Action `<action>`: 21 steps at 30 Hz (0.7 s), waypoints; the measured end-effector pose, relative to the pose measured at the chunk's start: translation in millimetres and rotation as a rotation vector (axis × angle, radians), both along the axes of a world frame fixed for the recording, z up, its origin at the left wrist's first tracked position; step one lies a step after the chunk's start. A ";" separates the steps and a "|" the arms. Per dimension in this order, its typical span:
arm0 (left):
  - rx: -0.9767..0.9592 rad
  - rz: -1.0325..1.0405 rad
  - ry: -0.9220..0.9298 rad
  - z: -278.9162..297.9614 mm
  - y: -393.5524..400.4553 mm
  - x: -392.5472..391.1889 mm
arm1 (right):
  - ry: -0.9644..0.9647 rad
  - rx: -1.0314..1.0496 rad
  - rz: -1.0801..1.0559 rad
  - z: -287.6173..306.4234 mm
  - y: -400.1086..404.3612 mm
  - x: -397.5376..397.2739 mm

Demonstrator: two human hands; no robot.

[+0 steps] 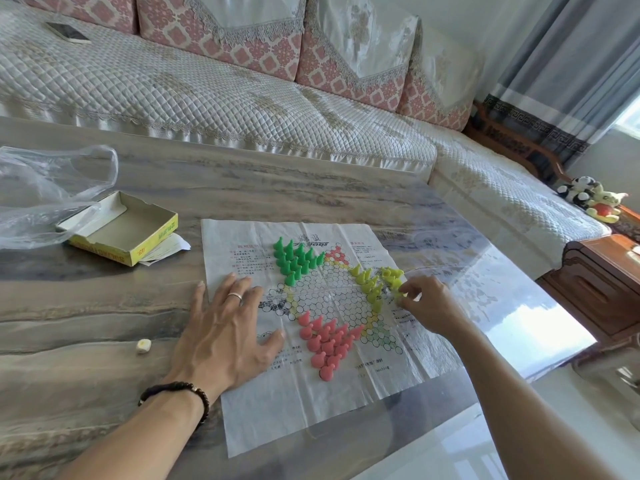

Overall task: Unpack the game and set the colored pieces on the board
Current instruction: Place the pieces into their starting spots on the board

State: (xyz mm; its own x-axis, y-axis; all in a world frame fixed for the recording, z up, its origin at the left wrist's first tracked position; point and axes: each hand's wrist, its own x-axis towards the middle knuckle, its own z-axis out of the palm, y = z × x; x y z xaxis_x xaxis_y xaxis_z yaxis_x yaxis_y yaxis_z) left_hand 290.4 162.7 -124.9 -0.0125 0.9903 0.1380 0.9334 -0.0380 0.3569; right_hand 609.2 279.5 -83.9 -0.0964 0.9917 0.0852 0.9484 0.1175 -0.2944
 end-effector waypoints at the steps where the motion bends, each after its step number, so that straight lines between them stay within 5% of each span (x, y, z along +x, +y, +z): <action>1: 0.001 0.000 -0.001 0.3 0.0 0.1 | 0.002 0.010 0.006 0.3 -0.1 1.6; 21: -0.010 0.005 0.013 -1.3 0.7 -0.3 | 0.068 -0.121 0.082 6.0 -3.5 -22.4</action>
